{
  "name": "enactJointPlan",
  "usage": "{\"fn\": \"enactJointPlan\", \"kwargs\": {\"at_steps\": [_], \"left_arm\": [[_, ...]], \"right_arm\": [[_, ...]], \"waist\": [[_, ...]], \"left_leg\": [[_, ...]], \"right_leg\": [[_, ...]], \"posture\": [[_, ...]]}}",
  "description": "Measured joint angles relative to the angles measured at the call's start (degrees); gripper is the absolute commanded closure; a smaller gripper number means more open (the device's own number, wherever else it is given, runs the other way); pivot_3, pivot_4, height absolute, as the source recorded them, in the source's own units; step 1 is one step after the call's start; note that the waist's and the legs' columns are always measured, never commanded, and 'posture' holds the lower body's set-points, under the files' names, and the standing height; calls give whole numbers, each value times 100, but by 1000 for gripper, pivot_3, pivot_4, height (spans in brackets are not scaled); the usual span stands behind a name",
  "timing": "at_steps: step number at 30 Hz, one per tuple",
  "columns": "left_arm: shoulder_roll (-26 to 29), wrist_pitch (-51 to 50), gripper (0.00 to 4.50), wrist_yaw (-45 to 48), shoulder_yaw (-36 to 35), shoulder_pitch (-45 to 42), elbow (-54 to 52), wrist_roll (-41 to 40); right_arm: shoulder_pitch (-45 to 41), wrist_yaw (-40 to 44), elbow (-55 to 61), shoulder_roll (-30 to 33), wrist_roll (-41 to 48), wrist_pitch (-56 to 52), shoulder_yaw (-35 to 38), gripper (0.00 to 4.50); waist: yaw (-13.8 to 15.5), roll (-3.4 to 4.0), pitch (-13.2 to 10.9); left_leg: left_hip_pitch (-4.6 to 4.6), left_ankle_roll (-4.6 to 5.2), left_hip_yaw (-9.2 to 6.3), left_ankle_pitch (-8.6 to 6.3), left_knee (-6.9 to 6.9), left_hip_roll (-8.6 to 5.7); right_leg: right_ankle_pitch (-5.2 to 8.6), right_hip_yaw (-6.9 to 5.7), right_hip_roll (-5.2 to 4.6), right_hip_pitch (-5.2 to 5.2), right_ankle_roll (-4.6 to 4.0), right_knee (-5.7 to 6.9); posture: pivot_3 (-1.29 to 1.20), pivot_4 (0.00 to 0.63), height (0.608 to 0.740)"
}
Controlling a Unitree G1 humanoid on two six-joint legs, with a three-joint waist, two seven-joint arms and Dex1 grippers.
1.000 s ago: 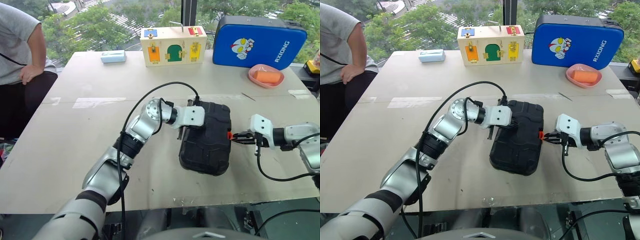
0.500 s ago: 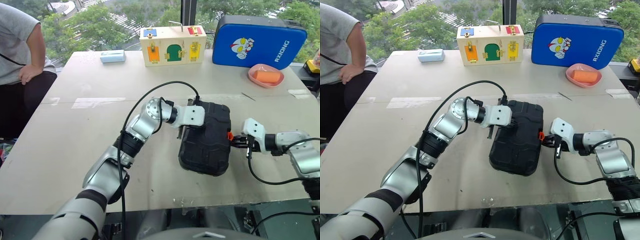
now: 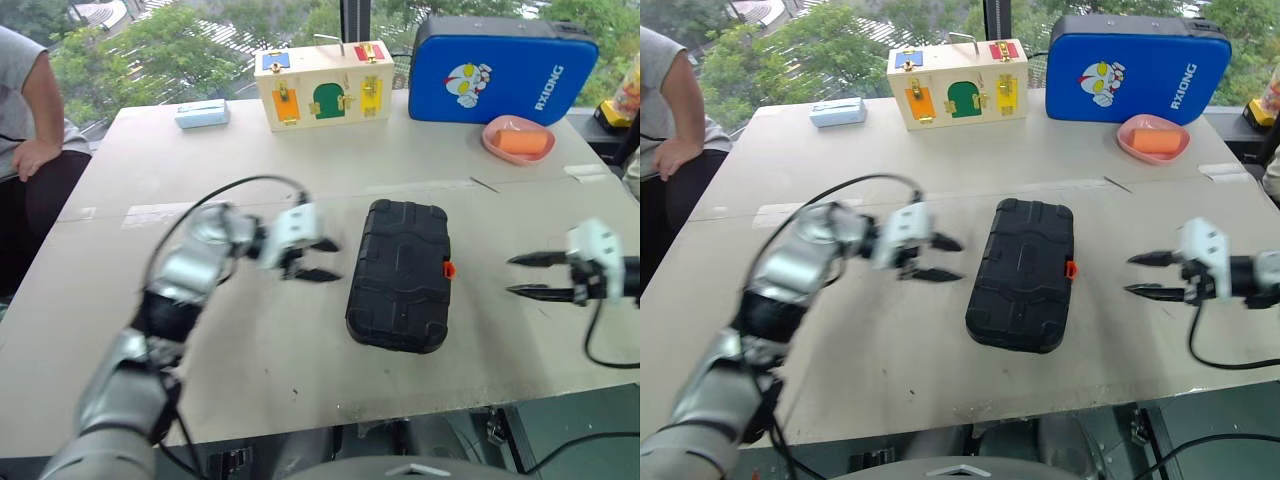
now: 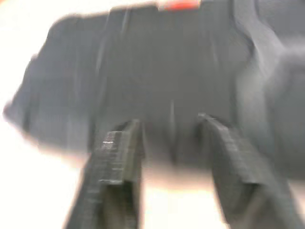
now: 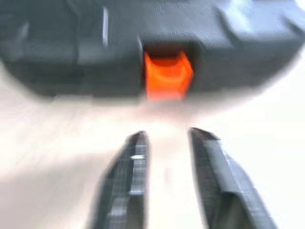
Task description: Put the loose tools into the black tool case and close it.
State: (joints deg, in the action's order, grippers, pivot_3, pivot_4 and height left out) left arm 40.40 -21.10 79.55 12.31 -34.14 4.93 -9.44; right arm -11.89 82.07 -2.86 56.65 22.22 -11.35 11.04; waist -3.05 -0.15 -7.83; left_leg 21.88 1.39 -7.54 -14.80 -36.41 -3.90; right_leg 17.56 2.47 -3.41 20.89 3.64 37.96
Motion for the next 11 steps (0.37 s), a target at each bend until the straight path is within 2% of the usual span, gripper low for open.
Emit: {"fn": "enactJointPlan", "kwargs": {"at_steps": [1,2,3,4,7,8,11], "left_arm": [[251,-368,275,171,-188,212,-136,-266],[372,-611,16,237,-313,309,-244,-447],[632,-1011,0,349,-556,426,-493,-805],[977,-1340,0,405,-914,598,-690,-1091],[1721,-1829,0,449,-1730,945,-711,-1403],[2019,-2035,0,448,-2223,1139,-814,-1599],[2042,-2121,0,322,-2559,1465,-1245,-1910]], "right_arm": [[-24,150,-122,144,136,-99,145,1164],[-68,257,-196,215,227,-161,191,803],[-127,479,-336,368,388,-253,228,299],[-168,640,-515,567,530,-337,230,32],[-166,725,-956,984,674,-438,303,32],[-212,740,-1115,1131,789,-507,331,32],[-251,749,-1088,1137,928,-582,297,32]], "waist": [[9,-1,-33],[51,-5,-49],[101,-11,-78],[127,-8,-107],[158,0,-118],[183,4,-120],[245,12,-125]], "left_leg": [[6,8,-5,-5,-1,1],[12,8,-7,-4,-7,1],[31,6,-15,-4,-19,-1],[51,5,-17,-3,-34,-2],[96,-20,-14,11,-43,-9],[97,-21,-10,11,-42,-10],[99,-23,-7,10,-40,-11]], "right_leg": [[0,-8,-4,3,0,0],[0,-10,-5,10,0,1],[-1,-14,-11,19,-1,2],[-1,-13,-14,30,-1,3],[-3,-15,-19,72,1,6],[-3,-16,-24,73,1,2],[-3,-11,-30,71,1,1]], "posture": [[0,150,735],[0,150,735],[0,150,735],[0,150,735],[0,150,735],[0,150,735],[0,150,735]]}}
